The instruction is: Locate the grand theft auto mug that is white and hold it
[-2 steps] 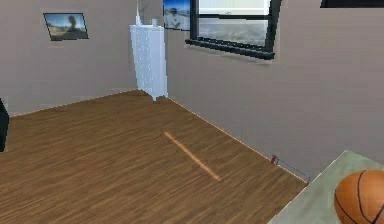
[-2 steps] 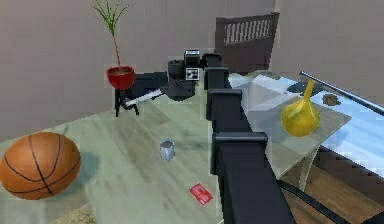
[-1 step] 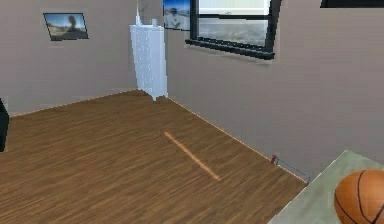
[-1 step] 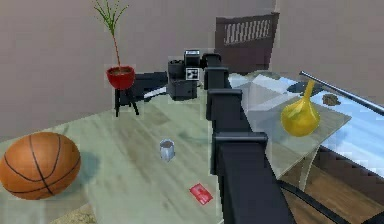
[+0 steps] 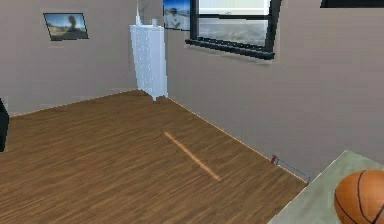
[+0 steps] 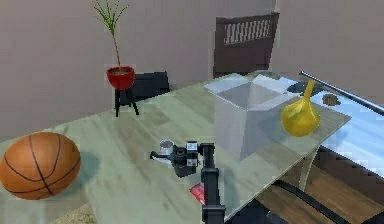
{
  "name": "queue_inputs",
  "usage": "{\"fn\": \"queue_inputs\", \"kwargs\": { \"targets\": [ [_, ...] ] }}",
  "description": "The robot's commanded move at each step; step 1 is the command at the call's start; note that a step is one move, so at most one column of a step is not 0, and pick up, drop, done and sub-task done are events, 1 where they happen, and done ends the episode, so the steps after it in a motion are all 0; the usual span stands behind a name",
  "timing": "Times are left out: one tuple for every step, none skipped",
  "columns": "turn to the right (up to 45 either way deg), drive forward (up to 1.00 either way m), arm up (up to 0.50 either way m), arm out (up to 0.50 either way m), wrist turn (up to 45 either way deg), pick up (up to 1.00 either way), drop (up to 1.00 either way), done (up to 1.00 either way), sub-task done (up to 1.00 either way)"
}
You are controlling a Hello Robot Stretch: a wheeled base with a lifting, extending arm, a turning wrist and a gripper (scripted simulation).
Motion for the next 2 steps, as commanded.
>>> {"fn": "queue_inputs", "kwargs": {
  "targets": [
    [0.0,0.0,0.0,0.0,0.0,1.0,0.0,0.0,0.0],
    [0.0,0.0,0.1,0.0,0.0,0.0,0.0,0.0,0.0]
  ]
}}
